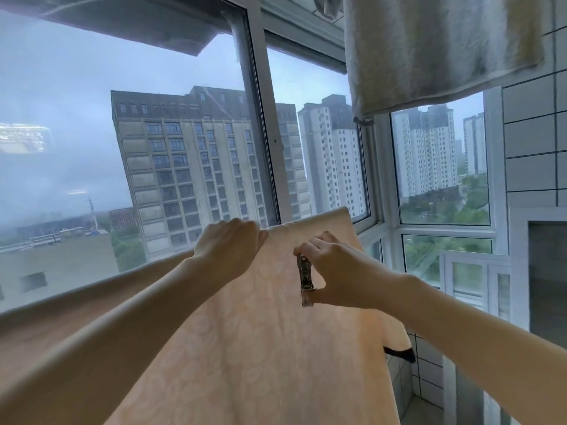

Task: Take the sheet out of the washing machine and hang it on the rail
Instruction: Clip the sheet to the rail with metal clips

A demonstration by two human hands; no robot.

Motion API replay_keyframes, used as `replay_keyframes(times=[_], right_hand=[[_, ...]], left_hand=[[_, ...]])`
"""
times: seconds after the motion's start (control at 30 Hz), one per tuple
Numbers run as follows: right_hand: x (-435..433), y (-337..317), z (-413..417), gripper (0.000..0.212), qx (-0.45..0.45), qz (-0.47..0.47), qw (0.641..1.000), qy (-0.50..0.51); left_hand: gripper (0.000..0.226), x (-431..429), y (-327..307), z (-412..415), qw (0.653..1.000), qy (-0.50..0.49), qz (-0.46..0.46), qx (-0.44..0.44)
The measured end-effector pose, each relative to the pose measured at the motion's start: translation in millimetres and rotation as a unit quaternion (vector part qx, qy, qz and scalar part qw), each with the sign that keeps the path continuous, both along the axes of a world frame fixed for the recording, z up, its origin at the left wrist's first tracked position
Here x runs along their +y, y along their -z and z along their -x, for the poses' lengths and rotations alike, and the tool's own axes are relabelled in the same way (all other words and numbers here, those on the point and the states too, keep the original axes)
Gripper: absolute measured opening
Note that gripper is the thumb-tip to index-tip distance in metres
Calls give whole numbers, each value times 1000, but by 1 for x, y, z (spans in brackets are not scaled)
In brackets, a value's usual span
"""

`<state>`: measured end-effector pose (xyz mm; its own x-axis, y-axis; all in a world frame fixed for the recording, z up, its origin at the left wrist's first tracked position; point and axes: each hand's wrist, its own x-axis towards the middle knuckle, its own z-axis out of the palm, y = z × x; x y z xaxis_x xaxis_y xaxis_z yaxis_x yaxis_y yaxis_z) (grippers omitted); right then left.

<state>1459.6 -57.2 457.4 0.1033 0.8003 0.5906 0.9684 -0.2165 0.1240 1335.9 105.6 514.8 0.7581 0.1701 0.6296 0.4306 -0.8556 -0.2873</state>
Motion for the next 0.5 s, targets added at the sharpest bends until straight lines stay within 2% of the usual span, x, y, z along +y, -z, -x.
replay_keyframes(times=[0.23,0.37,0.5], right_hand=[[-9,2,-38,72,10,-9,1000,-26],[-15,2,-65,72,-9,2,999,-37],[-20,-10,-100,72,-17,4,998,-53]], left_hand=[[37,1,-4,-31,999,-21,19,-34],[36,-10,-5,-40,994,-66,40,-80],[37,-25,0,-44,988,-82,18,-130]])
